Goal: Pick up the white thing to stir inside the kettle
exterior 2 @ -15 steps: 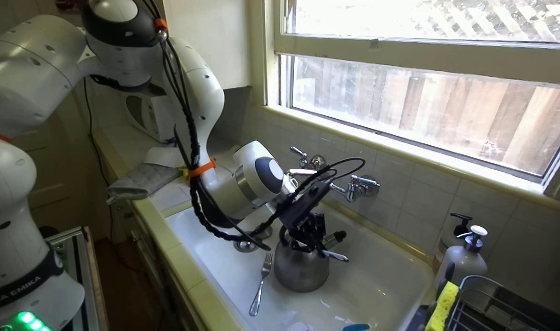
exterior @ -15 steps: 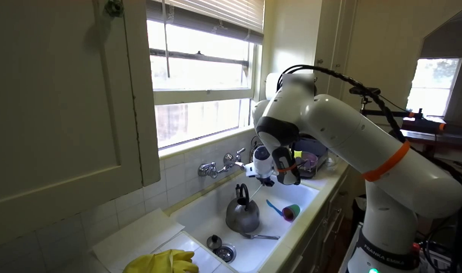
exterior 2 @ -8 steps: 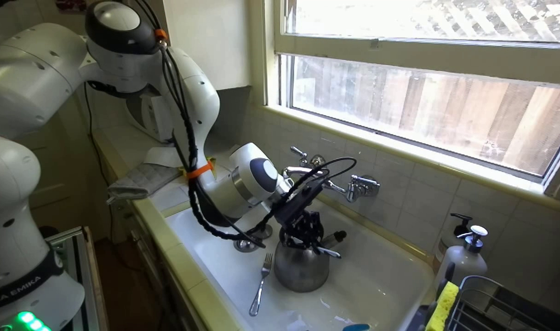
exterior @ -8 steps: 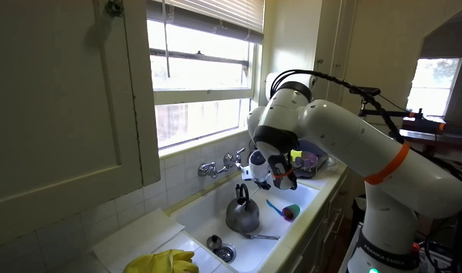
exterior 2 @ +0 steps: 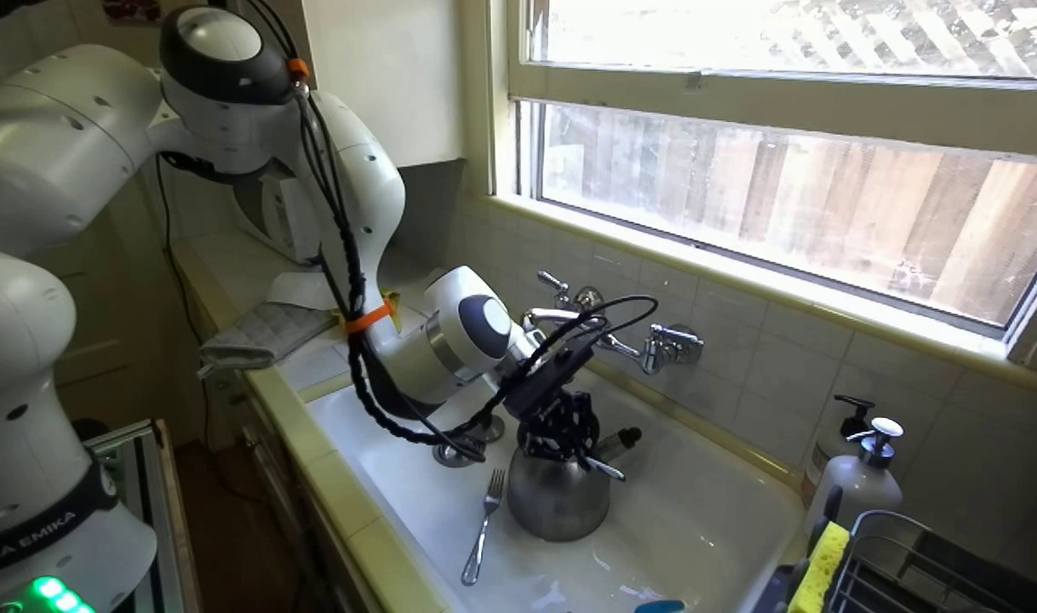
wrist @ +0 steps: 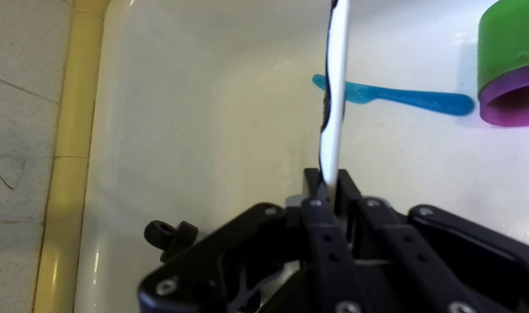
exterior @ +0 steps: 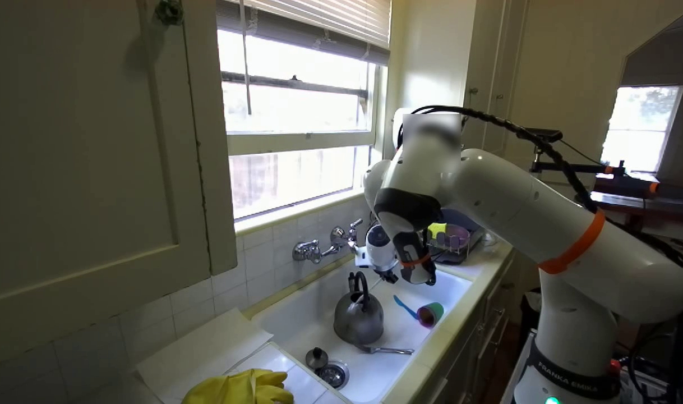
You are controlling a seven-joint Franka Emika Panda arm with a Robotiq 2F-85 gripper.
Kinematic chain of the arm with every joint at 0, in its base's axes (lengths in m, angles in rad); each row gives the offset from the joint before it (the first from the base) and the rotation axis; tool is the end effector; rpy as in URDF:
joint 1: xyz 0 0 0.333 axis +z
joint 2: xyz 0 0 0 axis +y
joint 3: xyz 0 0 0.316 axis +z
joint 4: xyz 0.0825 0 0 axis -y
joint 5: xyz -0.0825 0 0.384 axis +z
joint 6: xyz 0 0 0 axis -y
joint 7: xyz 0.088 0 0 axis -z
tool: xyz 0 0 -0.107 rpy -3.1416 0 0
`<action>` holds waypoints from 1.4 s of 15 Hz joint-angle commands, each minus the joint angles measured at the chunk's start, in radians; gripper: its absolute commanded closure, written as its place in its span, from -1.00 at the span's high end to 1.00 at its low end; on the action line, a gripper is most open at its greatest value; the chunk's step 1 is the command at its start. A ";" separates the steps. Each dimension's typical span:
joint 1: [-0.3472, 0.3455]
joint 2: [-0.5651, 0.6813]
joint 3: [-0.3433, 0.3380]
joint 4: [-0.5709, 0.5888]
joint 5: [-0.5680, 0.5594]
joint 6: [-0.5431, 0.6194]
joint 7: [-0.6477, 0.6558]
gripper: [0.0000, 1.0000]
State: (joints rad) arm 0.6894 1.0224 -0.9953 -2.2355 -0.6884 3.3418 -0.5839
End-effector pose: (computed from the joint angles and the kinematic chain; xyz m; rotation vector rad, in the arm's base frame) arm 0.5200 -0.1273 0.1071 1.8236 1.5893 -0.1798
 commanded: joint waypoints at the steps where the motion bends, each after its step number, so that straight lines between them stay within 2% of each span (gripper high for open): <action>1: 0.026 0.032 -0.010 0.005 0.058 -0.032 0.042 -0.95; 7: 0.069 0.092 -0.051 0.007 0.073 -0.026 0.025 -0.95; 14: 0.168 0.194 -0.112 0.018 0.067 -0.003 0.013 -0.95; 21: 0.218 0.225 -0.096 0.017 0.065 -0.031 0.012 -0.95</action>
State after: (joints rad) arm 0.8809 1.2209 -1.0873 -2.2167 -0.6356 3.3234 -0.5762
